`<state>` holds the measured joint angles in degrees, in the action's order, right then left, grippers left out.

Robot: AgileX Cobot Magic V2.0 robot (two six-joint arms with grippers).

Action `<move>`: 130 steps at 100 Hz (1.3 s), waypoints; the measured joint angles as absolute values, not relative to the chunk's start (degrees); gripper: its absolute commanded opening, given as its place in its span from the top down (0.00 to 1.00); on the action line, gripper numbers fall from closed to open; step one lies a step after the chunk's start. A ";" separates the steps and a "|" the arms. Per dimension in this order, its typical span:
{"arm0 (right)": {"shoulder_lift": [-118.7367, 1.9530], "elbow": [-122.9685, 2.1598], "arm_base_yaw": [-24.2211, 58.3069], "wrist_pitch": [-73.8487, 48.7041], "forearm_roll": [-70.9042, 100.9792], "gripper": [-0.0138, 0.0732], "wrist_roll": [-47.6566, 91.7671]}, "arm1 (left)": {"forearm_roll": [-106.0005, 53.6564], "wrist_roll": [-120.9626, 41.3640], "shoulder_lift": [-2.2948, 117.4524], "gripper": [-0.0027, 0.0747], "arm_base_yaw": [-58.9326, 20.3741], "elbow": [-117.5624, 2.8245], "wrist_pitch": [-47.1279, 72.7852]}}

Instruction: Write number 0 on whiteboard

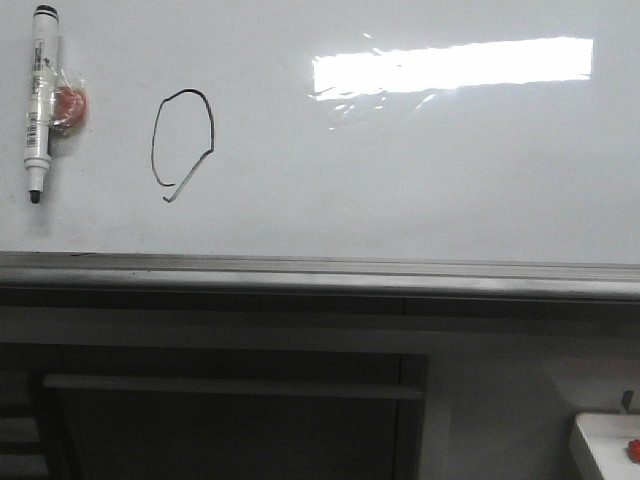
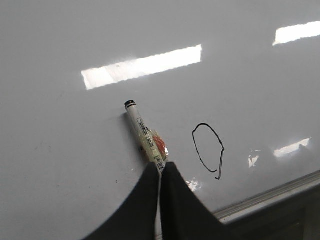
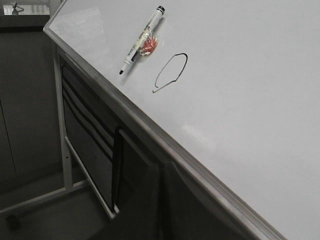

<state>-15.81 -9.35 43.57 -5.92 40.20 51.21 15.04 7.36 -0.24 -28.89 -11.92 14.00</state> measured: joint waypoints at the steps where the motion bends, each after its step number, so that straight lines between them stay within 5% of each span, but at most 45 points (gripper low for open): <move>1: -15.55 -9.22 43.57 -5.93 40.20 0.90 51.21 | 15.04 7.36 -0.24 0.99 -28.89 -11.92 14.00; 98: -14.62 -8.40 43.57 -4.59 40.27 0.90 51.08 | 15.21 6.80 -0.24 0.99 -28.89 -11.82 12.81; 130: -14.62 -8.40 43.57 -4.59 40.27 0.90 51.08 | 3.27 -3.56 -0.24 0.99 -14.48 -11.82 12.81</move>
<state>-14.62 -8.40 43.57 -4.59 40.27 51.08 3.27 -3.56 -0.24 -14.48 -11.82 12.81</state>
